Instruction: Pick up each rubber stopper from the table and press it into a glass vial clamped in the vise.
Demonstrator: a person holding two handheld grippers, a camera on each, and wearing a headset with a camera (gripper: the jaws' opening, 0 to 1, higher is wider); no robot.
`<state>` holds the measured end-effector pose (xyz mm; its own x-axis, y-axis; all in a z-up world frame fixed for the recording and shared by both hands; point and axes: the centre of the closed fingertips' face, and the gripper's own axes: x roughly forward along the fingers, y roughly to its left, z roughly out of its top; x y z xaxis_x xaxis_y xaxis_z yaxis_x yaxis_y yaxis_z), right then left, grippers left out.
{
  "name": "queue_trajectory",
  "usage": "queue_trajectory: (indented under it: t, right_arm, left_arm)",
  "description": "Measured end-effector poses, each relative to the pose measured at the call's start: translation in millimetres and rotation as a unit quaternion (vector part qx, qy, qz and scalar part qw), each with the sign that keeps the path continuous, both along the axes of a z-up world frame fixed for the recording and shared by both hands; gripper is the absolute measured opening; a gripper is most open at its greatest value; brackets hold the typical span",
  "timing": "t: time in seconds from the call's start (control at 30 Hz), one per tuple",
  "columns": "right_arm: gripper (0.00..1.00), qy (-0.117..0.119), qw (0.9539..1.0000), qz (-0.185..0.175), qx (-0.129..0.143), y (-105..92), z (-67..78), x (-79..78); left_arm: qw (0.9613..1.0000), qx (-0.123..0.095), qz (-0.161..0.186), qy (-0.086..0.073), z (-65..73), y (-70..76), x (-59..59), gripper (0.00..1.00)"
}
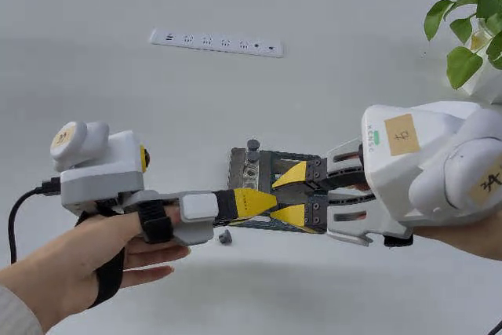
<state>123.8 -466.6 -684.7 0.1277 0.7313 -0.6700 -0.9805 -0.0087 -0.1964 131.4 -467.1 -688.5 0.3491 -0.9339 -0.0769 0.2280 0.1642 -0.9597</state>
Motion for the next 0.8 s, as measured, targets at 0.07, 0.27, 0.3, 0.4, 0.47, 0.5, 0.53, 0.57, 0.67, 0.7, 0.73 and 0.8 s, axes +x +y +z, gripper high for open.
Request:
queue_trajectory:
  t: [0.07,0.27,0.3,0.4,0.47,0.5,0.53,0.57,0.67,0.7,0.73,0.8]
  right_arm:
    - [0.1,0.003,1.0,0.002,0.001,0.1,1.8,-2.2]
    - [0.09,0.0,1.0,0.009,0.004,2.5,7.5,-5.4]
    - [0.09,0.001,0.9999,0.009,0.004,3.0,8.1,-5.9]
    - [0.08,-0.001,0.9999,0.012,0.005,4.7,9.9,-7.2]
    - [0.08,-0.002,0.9999,0.012,0.005,5.1,10.9,-6.9]
    - [0.08,-0.002,0.9999,0.013,0.005,5.3,11.2,-6.9]
    - [0.08,-0.002,0.9999,0.013,0.004,5.3,11.3,-6.8]
    - [0.08,-0.002,0.9999,0.014,0.004,5.4,11.3,-7.0]
    - [0.08,-0.001,0.9999,0.015,0.003,5.7,12.1,-7.0]
    - [0.08,-0.001,0.9999,0.015,0.003,5.8,12.3,-7.2]
    - [0.08,-0.001,0.9999,0.016,0.002,5.7,12.1,-7.1]
    - [0.08,0.0,0.9998,0.017,0.001,5.9,11.9,-7.7]
  left_arm:
    - [1.0,-0.004,-0.002,-0.001,2.0,-1.5,-2.4,0.09]
    - [0.9997,-0.021,-0.007,0.007,6.9,-4.3,-7.7,0.09]
    - [0.9997,-0.021,-0.007,0.007,7.0,-4.5,-8.1,0.09]
    - [0.9996,-0.026,-0.007,0.008,8.9,-5.6,-9.3,0.09]
    - [0.9995,-0.029,-0.005,0.011,9.9,-5.5,-8.8,0.09]
    - [0.9995,-0.03,-0.005,0.011,10.2,-5.4,-8.7,0.09]
    - [0.9995,-0.03,-0.005,0.01,10.7,-5.6,-8.7,0.09]
    - [0.9995,-0.03,-0.006,0.01,10.8,-5.7,-8.8,0.09]
    - [0.9994,-0.033,-0.005,0.011,11.5,-5.5,-8.7,0.09]
    - [0.9994,-0.033,-0.006,0.011,11.5,-5.3,-8.6,0.09]
    - [0.9994,-0.033,-0.005,0.01,11.5,-5.4,-8.5,0.09]
    - [0.9994,-0.032,-0.006,0.01,11.4,-5.4,-8.7,0.09]
